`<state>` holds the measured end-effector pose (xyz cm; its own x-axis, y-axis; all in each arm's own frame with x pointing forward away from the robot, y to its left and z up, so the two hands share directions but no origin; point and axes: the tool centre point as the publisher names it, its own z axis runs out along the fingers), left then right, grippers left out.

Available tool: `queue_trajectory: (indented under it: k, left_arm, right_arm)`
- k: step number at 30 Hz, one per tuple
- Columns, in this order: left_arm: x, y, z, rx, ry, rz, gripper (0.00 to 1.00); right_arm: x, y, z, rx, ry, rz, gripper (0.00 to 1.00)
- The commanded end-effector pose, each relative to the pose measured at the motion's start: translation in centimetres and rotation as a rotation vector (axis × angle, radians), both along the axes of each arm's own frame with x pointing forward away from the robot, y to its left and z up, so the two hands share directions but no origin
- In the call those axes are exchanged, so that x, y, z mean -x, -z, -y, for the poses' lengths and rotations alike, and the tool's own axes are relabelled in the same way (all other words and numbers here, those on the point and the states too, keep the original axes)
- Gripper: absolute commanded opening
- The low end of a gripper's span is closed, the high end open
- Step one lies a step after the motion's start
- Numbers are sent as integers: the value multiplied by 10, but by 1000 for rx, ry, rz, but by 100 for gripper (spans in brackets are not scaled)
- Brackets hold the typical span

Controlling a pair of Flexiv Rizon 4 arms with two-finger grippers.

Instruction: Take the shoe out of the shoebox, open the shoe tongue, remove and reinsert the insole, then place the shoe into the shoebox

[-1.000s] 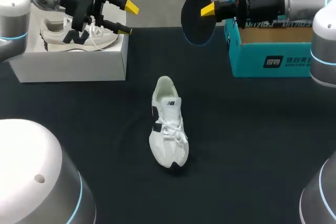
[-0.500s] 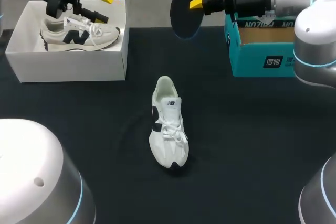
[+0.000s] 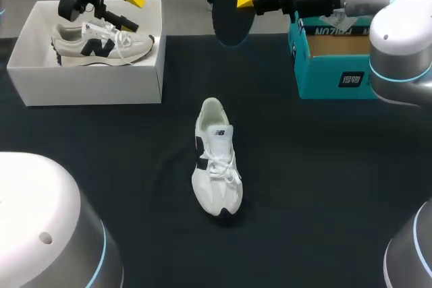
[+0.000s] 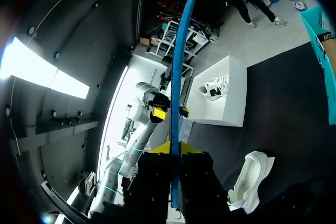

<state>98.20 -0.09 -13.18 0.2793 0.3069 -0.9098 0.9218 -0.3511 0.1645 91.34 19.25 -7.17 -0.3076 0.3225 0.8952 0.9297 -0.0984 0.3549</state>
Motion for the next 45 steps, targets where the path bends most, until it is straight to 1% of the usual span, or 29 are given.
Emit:
queue_trajectory:
  k: [1,5,6,24,25,27,28,31,36,40,45]
  left_arm:
    - [-2,0,0,-2,6,-1,100]
    - [-2,0,0,-2,6,-1,100]
    - [-2,0,0,-2,6,-1,100]
    - [-2,0,0,-2,6,-1,100]
    - [-2,0,0,-2,6,-1,100]
    - [-2,0,0,-2,6,-1,100]
    - [-2,0,0,-2,6,-1,100]
    - [-2,0,0,-2,6,-1,100]
    - [-2,0,0,-2,6,-1,100]
    - [-2,0,0,-2,6,-1,100]
    - [-2,0,0,-2,6,-1,100]
  right_arm:
    - [-5,-2,-3,1,-46,44,0]
    - [-9,-1,-3,0,-108,75,0]
    - [-9,-1,-3,7,-93,79,0]
    - [-10,-1,-2,6,-93,76,0]
    - [-11,3,0,30,-108,108,0]
    - [-14,7,4,44,-94,171,0]
    - [-15,8,5,74,-96,193,0]
    - [-20,12,7,118,-102,247,0]
    - [-26,23,7,190,-112,302,0]
    - [-31,39,4,179,-112,339,0]
    - [-38,64,-4,157,-135,327,0]
